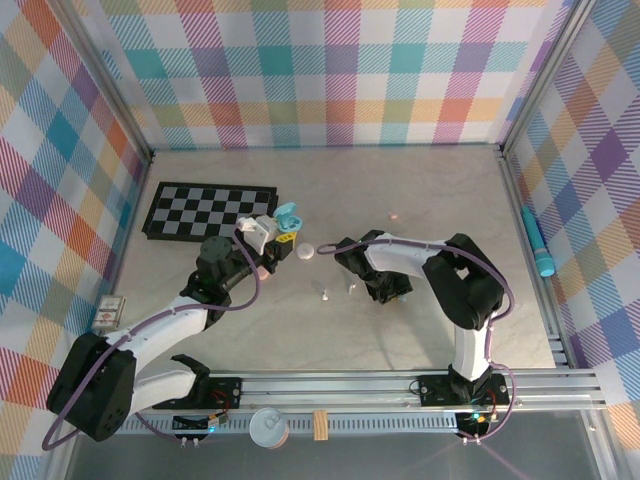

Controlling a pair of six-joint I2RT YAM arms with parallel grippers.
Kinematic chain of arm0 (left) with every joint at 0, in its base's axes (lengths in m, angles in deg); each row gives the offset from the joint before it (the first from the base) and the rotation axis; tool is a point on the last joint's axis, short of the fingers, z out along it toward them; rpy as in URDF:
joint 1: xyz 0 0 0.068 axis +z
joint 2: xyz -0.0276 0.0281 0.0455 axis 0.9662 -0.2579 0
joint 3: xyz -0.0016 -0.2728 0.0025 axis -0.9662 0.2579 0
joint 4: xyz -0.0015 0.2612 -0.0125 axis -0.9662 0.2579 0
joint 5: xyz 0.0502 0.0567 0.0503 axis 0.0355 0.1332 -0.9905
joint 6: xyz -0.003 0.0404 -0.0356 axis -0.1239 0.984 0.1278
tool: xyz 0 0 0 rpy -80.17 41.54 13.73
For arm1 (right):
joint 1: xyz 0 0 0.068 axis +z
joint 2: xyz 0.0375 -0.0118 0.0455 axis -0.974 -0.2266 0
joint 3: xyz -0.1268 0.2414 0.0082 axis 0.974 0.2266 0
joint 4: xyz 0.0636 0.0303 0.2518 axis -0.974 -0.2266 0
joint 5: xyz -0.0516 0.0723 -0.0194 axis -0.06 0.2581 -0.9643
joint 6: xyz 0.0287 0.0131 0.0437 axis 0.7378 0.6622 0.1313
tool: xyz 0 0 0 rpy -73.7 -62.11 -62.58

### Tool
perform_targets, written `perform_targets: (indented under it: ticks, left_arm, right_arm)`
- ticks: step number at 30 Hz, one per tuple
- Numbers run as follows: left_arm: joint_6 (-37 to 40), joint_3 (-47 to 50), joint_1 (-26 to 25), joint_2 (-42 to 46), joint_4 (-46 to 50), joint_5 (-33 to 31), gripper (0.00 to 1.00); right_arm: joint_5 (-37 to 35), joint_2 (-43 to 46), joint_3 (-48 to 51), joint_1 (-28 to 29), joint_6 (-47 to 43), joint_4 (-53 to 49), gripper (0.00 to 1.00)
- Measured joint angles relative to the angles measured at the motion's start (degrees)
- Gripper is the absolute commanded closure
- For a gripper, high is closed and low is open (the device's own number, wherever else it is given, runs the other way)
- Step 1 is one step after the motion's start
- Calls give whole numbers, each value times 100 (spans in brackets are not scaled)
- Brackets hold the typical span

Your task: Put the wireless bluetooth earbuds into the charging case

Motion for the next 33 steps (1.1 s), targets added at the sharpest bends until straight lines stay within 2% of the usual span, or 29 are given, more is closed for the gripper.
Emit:
perform_targets:
  ticks: [9, 23, 33]
  left_arm:
    - [0, 0, 4, 24, -2, -116, 75]
    - [-4, 0, 9, 24, -2, -114, 76]
    - [-20, 0, 9, 35, -4, -2, 76]
  right_arm:
    - [-17, -81, 0, 4, 4, -35, 67]
    - [-153, -199, 2, 13, 22, -155, 77]
    - [-208, -188, 2, 13, 17, -166, 78]
